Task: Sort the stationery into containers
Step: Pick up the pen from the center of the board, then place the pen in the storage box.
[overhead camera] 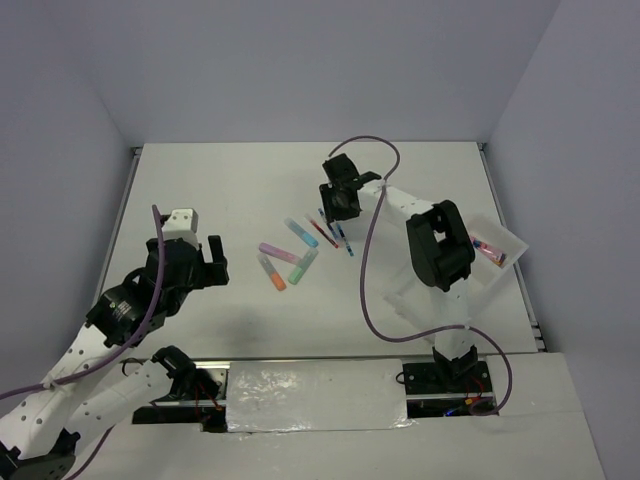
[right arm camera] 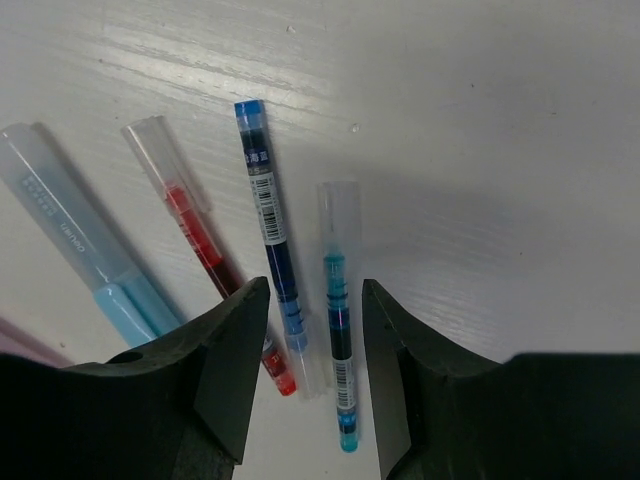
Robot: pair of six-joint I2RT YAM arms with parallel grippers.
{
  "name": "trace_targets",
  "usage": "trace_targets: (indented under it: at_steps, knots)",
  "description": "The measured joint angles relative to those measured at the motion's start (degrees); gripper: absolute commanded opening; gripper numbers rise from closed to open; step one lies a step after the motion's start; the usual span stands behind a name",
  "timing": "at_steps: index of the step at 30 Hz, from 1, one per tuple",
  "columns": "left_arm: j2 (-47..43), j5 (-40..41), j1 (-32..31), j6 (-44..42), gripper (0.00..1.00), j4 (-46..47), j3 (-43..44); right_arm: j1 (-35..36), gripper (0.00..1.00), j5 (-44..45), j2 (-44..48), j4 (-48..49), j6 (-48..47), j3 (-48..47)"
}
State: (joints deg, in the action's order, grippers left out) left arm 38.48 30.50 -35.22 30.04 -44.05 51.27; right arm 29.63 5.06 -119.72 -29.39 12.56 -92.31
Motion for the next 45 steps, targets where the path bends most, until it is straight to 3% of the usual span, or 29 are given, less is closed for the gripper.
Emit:
trace_targets:
  at_steps: [15, 19, 21, 22, 28, 35, 40, 45]
  knots:
    - [0.4, -3.1, 1.7, -1.4, 0.99, 1.3, 0.0, 0.4, 0.41, 5.3, -2.6, -0.3, -0.5, -0.2]
    - [0.4, -3.5, 1.8, -1.4, 0.99, 1.3, 0.0, 0.4, 0.29, 5.2, -4.1, -1.1, -0.8, -0.5]
    - [0.4, -3.6, 1.8, -1.4, 0.99, 1.3, 0.0, 0.4, 0.16, 4.8, -4.5, -1.6, -1.4, -1.3]
    - [0.4, -3.6, 1.8, -1.4, 0.99, 1.3, 0.0, 0.4, 0.00, 4.7, -4.7, -1.7, -1.6, -1.6]
    - [0.3, -3.8, 1.8, -1.5, 0.99, 1.4, 0.0, -0.2, 0.00, 4.9, -3.5, -1.2, -1.4, -0.5]
    - [0.1, -4.5, 1.8, -1.6, 0.99, 1.7, 0.0, -5.8, 0.01, 3.1, 12.8, -3.3, -3.5, 9.7]
    - [-1.9, -5.1, 1.8, -1.7, 0.99, 1.9, 0.0, -15.8, 0.03, 1.6, 31.7, -4.0, -9.4, 11.3]
    - [-3.6, -5.6, 2.0, -2.2, 0.99, 2.4, 0.0, -23.2, 0.01, 3.8, 39.1, -6.8, -12.7, 17.1]
